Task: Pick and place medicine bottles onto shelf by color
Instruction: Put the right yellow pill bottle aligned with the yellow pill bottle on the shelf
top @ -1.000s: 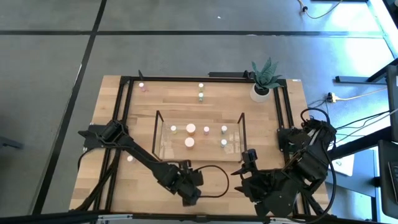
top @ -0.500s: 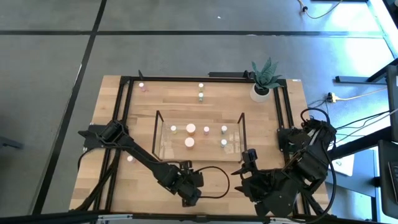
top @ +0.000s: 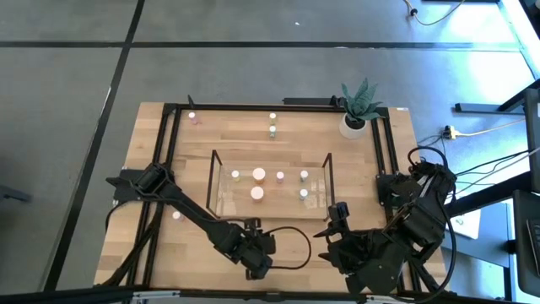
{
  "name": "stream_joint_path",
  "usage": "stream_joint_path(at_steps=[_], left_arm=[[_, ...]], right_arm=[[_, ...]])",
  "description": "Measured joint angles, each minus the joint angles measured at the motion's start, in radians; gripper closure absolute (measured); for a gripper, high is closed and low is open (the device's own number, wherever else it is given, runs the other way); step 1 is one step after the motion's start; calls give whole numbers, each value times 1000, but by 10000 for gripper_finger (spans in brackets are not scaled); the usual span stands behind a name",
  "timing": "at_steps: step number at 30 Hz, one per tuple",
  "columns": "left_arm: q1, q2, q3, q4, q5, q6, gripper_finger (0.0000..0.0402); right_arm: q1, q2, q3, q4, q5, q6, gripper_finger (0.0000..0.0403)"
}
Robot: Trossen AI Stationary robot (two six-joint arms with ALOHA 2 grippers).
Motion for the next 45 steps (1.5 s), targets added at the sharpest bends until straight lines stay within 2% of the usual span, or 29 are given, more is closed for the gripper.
stream_joint_path(at_steps=[14, 26, 45], left_arm=[[2, 0, -111, 164, -1, 25, 200], [6, 1, -133, 164, -2, 1, 202], [6, 0, -133, 180, 5, -1, 296]], right_arm=[[0, 0, 0, 0, 1, -2, 186], [0, 0, 0, 0, 1, -5, 186], [0, 0, 0, 0, 1, -5, 186]])
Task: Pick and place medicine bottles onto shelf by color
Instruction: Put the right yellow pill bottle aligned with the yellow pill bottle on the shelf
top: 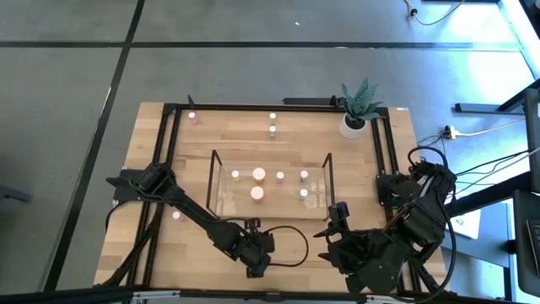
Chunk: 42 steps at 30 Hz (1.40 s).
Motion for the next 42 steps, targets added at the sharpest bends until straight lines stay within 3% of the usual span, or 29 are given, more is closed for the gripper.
stream_joint_path(at_steps=[13, 23, 27, 40, 42], left_arm=[[-10, -10, 43, -50, 7, 3, 310], [-18, -11, 272, -357, -67, -2, 310], [-21, -11, 370, -473, -90, -34, 310], [-34, -11, 670, -1005, -279, -380, 309], [-30, -15, 689, -1010, -297, -394, 309]], right_arm=[[0, 0, 0, 0, 0, 0, 186], [0, 0, 0, 0, 1, 3, 186], [0, 0, 0, -2, 56, 29, 186], [-3, 0, 0, -16, 156, 31, 186], [-5, 0, 0, -17, 156, 30, 186]])
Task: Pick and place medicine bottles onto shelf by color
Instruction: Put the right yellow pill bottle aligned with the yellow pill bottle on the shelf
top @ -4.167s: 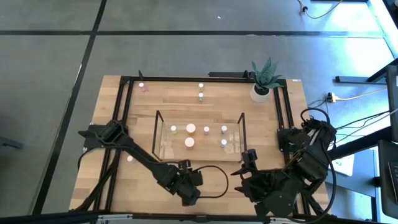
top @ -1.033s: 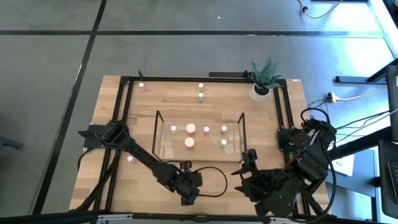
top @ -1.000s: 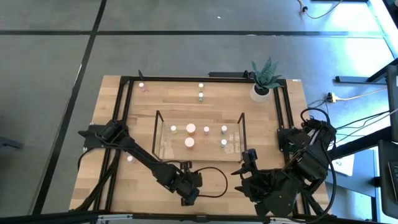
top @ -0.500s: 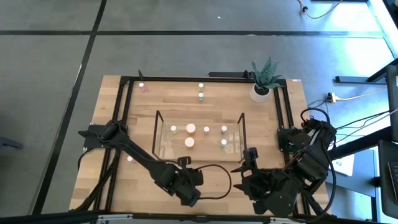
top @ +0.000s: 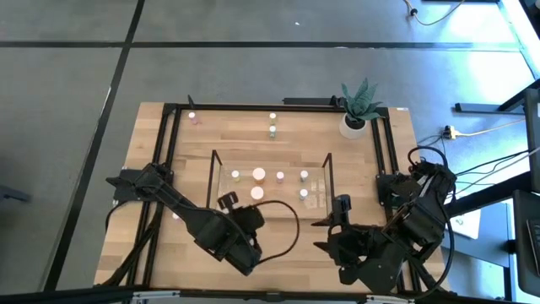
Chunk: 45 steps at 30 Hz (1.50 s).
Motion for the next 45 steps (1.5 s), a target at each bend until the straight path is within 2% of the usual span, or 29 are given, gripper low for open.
stream_joint_path(at_steps=[7, 11, 19, 24, 29, 33, 38, 45], left_arm=[[26, -76, -28, -5, -29, 19, 309], [36, -162, -97, -3, -58, 0, 309], [45, -348, -394, 70, -77, -168, 309], [75, -407, -569, 226, -51, -157, 309], [142, -415, -681, 266, -1, -149, 309], [194, -416, -747, 375, 32, -61, 309], [249, -416, -815, 505, 152, 130, 309], [288, -416, -882, 541, 256, 318, 309]], right_arm=[[-8, 0, 0, 0, 2, 0, 186], [-13, 0, 0, -4, 3, 0, 186], [-14, 0, 0, -7, 2, -1, 186], [-14, 0, 0, -7, 57, -1, 186], [-28, 0, 0, -6, 105, 0, 186], [-51, 0, 0, -6, 104, 1, 186], [-79, 0, 0, -6, 105, 25, 186], [-92, 0, 0, -6, 104, 26, 186]])
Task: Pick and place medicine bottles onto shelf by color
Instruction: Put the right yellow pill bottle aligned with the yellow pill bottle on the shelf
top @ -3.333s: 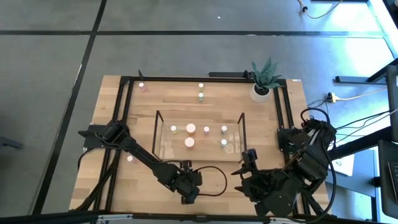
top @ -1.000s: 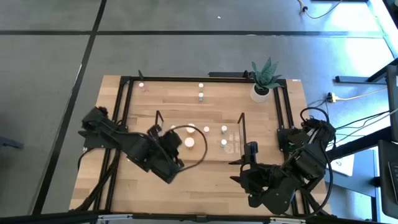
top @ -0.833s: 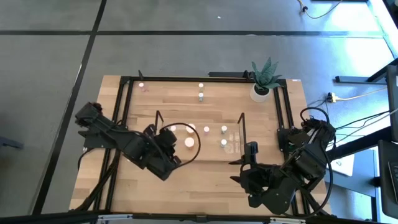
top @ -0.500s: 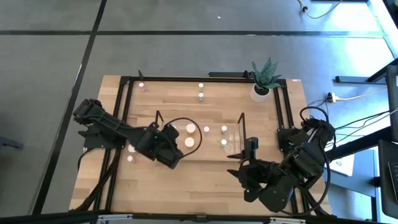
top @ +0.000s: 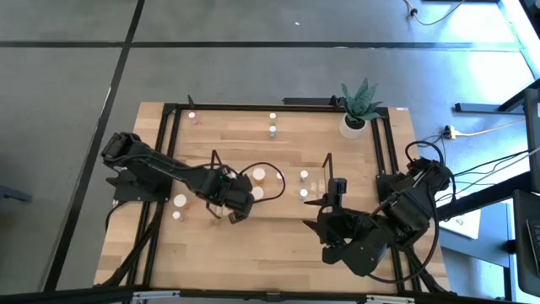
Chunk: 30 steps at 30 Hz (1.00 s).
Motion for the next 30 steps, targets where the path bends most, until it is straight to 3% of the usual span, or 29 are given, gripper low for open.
stream_joint_path(at_steps=[5, 13, 30], left_arm=[[17, 0, -46, 63, 10, 73, 309], [51, 0, -114, 104, 7, 46, 309], [57, 0, -117, 110, 13, 24, 309]], right_arm=[[0, 0, 0, 0, 0, -1, 186], [-2, 0, 0, 0, 0, -3, 186], [-40, 0, 0, 0, -12, -4, 186]])
